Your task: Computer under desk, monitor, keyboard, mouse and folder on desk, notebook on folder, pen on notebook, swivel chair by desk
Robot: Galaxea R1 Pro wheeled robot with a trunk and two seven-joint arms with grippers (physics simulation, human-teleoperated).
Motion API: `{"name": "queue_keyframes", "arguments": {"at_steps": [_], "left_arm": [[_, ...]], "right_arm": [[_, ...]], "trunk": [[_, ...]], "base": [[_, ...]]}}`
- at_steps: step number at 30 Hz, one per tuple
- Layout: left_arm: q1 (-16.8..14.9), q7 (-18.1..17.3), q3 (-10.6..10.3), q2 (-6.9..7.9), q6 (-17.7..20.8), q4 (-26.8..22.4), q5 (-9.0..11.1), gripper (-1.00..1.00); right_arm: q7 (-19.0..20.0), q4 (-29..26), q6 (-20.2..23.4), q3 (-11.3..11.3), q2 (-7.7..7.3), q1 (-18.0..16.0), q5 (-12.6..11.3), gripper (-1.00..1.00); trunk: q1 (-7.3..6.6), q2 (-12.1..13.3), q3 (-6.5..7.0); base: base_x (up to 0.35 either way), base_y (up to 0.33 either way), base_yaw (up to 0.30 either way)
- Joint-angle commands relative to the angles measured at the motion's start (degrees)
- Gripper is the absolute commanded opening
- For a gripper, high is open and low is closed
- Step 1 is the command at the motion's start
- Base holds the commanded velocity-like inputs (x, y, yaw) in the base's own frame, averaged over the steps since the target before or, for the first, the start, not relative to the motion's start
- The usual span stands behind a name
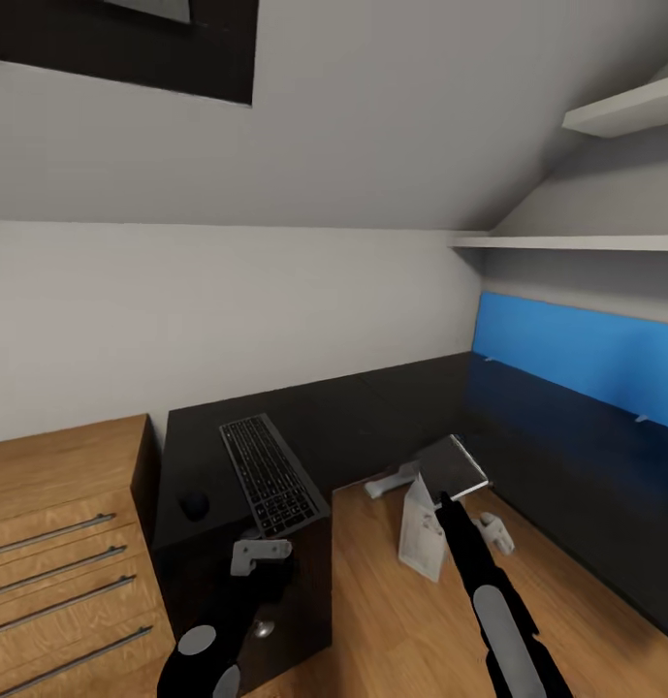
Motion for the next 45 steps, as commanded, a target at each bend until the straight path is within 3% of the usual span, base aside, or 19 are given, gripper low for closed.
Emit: {"name": "queue_keyframes", "arguments": {"at_steps": [1,4,6,7,11,17,25,28,31,37,45], "left_arm": [[-0.1,0.5,1.7,0.0,0.1,-0.1,0.7,1.0],[-0.1,0.5,4.4,-0.03,0.1,-0.2,0.8,1.0],[-0.1,0.4,7.9,-0.15,0.0,-0.3,0.9,1.0],[-0.1,0.3,8.7,-0.18,0.0,-0.3,0.9,1.0],[-0.1,0.2,11.3,-0.26,0.0,-0.4,1.0,1.0],[-0.1,0.2,13.4,-0.28,-0.1,-0.5,1.6,1.0],[-0.1,0.0,18.2,-0.22,-0.1,-0.5,6.8,1.0],[-0.1,0.0,19.1,-0.15,0.0,-0.5,9.0,1.0],[-0.1,-0.1,19.3,-0.13,0.0,-0.5,9.8,1.0],[-0.1,-0.1,18.7,-0.18,0.0,-0.5,10.6,1.0],[-0.1,-0.1,16.7,-0.12,0.1,-0.5,10.6,1.0]], "right_arm": [[0.0,0.1,0.6,0.2,0.05,0.0,-0.7,-1.0],[0.1,0.7,1.9,0.4,0.09,0.0,-0.8,-1.0],[0.3,1.3,3.8,0.4,0.12,0.0,-1.3,-1.0],[0.3,1.4,4.2,0.4,0.1,0.0,-1.7,-1.0],[0.4,1.6,5.7,0.5,-0.01,0.0,-5.2,-1.0],[0.4,1.8,7.8,0.5,-0.12,0.0,-9.3,-1.0],[0.4,1.8,10.4,0.3,-0.27,0.0,-15.2,-1.0],[0.4,1.8,10.7,0.3,-0.57,0.0,-16.7,-1.0],[0.4,1.8,10.8,0.3,-1.51,0.0,-17.2,-1.0],[0.3,1.6,10.8,0.2,-3.86,0.0,-17.7,-1.0],[0.3,1.6,10.7,-1.2,-4.22,0.0,-17.7,-1.0]], "trunk": [[0.0,0.0,-0.06],[0.0,0.0,-0.05],[0.0,0.0,-0.05],[0.0,0.0,-0.05],[0.0,0.0,-0.05],[0.0,0.0,-0.05],[0.0,0.0,-0.06],[0.0,0.0,-0.07],[0.0,0.0,-0.07],[0.0,0.0,-0.07],[0.0,0.0,-0.07]], "base": [[0.0,0.0,0.272],[0.0,0.0,0.273],[0.0,0.0,0.275],[0.0,0.0,0.276],[0.0,0.0,0.276],[0.0,0.0,0.276],[0.0,0.0,0.266],[0.0,0.0,0.137],[0.04,0.0,0.059],[0.216,-0.01,0.019],[0.313,-0.126,0.001]]}}
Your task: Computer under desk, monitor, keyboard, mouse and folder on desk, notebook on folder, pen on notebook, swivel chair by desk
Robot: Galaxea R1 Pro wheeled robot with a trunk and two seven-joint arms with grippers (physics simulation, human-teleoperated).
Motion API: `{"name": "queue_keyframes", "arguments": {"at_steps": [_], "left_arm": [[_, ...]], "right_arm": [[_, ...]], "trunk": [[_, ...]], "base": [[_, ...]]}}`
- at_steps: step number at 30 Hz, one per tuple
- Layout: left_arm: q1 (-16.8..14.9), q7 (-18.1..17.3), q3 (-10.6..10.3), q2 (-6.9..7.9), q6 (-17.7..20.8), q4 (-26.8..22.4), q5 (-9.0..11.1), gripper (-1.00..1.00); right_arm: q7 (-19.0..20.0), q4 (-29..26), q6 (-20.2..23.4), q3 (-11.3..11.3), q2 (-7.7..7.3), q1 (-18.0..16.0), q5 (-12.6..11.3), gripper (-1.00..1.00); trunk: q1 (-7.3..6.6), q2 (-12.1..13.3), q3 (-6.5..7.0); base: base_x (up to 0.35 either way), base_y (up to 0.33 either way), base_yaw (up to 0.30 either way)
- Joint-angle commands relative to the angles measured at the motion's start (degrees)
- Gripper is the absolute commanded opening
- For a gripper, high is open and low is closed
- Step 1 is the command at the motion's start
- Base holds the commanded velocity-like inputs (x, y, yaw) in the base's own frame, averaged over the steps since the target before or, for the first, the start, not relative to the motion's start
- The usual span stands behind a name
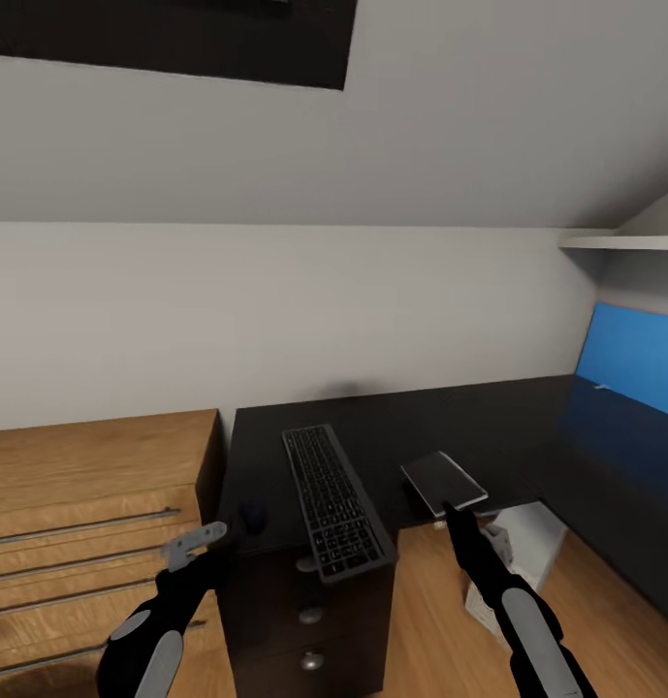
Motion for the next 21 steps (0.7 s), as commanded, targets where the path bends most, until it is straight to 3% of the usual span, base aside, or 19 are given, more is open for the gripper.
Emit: {"name": "queue_keyframes", "arguments": {"at_steps": [1,6,13,21], "left_arm": [[0.0,0.6,-0.3,0.01,0.2,-0.1,0.6,1.0],[0.0,0.5,-0.5,0.01,0.2,-0.1,0.6,1.0],[0.0,0.5,-0.5,-0.06,0.2,-0.1,0.6,1.0],[0.0,0.6,-0.4,-0.48,0.1,-0.1,0.6,1.0]], "right_arm": [[0.0,-0.1,0.4,-0.6,0.04,0.0,-0.6,-1.0],[0.0,0.0,0.5,-1.2,0.05,0.0,-0.6,-1.0],[0.0,1.1,0.6,-1.4,0.18,0.0,-0.7,-1.0],[0.1,2.7,1.9,-1.7,-0.18,0.0,-4.6,-1.0]], "trunk": [[0.03,0.0,-0.07],[0.03,0.0,-0.07],[0.03,0.0,-0.07],[0.47,-0.8,-0.42]], "base": [[0.315,-0.163,0.0],[0.294,-0.167,0.0],[0.09,-0.078,0.0],[0.004,-0.004,0.0]]}}
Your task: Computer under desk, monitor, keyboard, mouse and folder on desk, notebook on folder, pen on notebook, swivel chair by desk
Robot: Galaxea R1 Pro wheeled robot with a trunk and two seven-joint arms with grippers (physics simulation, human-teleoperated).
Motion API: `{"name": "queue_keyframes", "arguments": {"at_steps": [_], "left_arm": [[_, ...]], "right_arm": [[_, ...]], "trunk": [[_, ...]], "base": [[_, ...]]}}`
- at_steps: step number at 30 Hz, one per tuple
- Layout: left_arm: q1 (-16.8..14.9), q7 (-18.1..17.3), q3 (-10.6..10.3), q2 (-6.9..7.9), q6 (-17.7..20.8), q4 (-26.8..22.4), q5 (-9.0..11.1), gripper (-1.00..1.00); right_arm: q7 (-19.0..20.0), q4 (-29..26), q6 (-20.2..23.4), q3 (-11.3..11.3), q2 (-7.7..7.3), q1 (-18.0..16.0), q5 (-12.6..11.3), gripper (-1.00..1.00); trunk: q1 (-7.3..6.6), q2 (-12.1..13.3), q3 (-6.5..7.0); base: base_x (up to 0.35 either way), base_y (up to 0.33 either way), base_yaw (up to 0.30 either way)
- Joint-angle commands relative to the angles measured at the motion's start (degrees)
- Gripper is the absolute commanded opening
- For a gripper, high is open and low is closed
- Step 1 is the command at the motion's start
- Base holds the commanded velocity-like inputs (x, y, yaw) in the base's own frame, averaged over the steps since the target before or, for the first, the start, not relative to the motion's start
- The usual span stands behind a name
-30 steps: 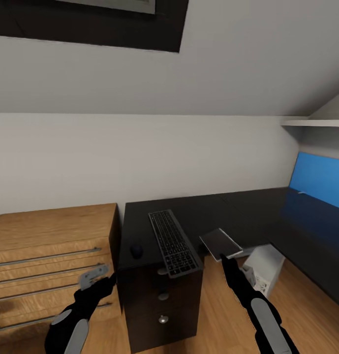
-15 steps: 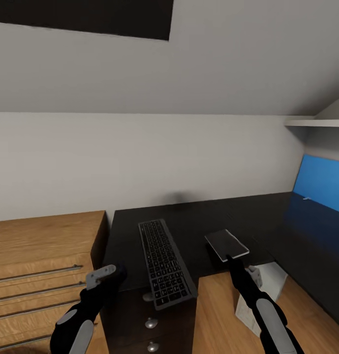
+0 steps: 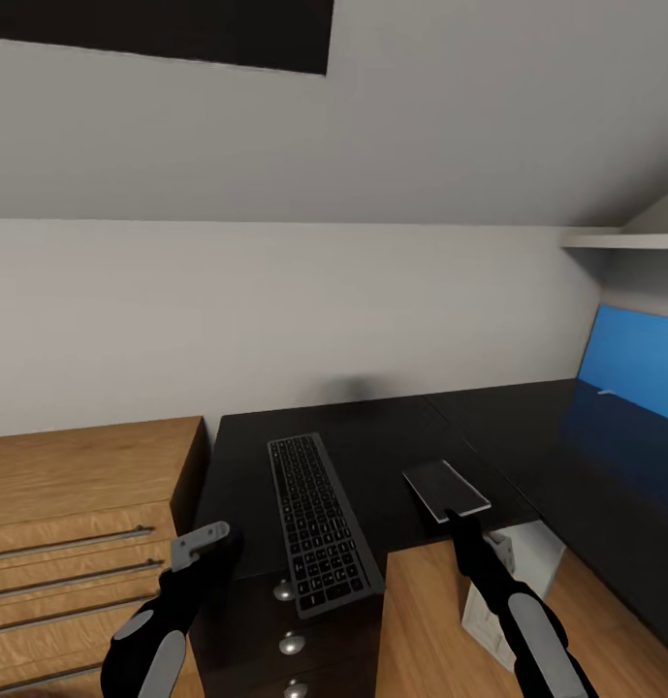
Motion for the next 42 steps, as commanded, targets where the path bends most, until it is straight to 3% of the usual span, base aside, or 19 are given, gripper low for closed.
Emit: {"name": "queue_keyframes", "arguments": {"at_steps": [1,14,42], "left_arm": [[0.0,0.6,-0.1,-0.02,0.1,-0.1,0.6,1.0],[0.0,0.6,-0.1,-0.11,0.1,-0.1,0.6,1.0],[0.0,0.6,-0.2,-0.02,0.2,-0.1,0.6,1.0]], "right_arm": [[-0.1,0.5,0.8,-0.1,-0.04,0.0,-0.5,-1.0],[0.0,0.5,2.8,-0.2,-0.68,0.0,-1.9,-1.0],[0.0,0.5,2.9,-0.2,-0.7,0.0,-1.9,-1.0]], "trunk": [[0.22,-0.4,-0.26],[3.08,-5.7,-2.59],[3.08,-5.7,-2.59]], "base": [[0.001,-0.001,0.0],[0.0,0.0,0.0],[0.0,0.0,0.0]]}}
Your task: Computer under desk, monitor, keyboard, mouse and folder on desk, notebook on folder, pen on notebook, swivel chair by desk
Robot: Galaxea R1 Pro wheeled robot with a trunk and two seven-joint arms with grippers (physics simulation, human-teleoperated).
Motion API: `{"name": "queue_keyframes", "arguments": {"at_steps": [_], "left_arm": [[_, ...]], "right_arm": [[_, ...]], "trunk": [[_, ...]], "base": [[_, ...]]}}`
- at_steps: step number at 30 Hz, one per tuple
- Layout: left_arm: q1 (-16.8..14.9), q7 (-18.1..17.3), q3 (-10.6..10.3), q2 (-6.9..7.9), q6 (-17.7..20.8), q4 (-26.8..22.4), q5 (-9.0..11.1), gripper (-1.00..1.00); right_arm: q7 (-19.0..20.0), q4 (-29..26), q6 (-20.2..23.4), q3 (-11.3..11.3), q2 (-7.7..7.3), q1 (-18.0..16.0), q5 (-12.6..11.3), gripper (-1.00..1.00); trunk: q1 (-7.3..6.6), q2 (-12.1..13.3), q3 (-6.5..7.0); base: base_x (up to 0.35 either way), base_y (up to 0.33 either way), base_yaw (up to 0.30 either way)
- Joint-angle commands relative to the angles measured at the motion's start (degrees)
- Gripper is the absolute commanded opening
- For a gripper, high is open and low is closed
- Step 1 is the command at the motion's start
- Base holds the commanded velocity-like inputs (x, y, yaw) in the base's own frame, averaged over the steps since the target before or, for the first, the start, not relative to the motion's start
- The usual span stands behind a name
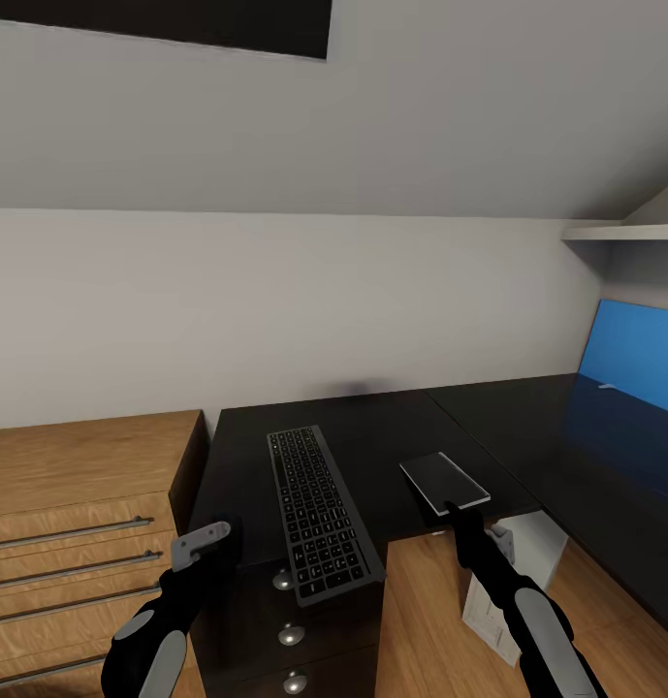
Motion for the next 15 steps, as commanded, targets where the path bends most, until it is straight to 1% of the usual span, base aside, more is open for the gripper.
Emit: {"name": "queue_keyframes", "arguments": {"at_steps": [1,2,15], "left_arm": [[0.0,0.5,-0.1,0.01,0.1,-0.1,0.6,1.0],[0.0,0.5,-0.1,0.01,0.1,-0.1,0.6,1.0],[0.0,0.6,-0.1,0.01,0.1,-0.1,0.6,1.0]], "right_arm": [[-0.1,2.8,0.4,-0.2,0.06,0.0,0.1,-1.0],[-0.1,2.8,0.4,-0.2,0.06,0.0,0.1,-1.0],[-0.1,2.8,0.5,-0.2,0.05,0.0,0.1,-1.0]], "trunk": [[0.0,0.0,-0.07],[0.0,0.0,-0.07],[-2.86,5.2,2.27]], "base": [[0.0,0.0,0.0],[0.0,0.0,0.0],[0.0,0.0,0.0]]}}
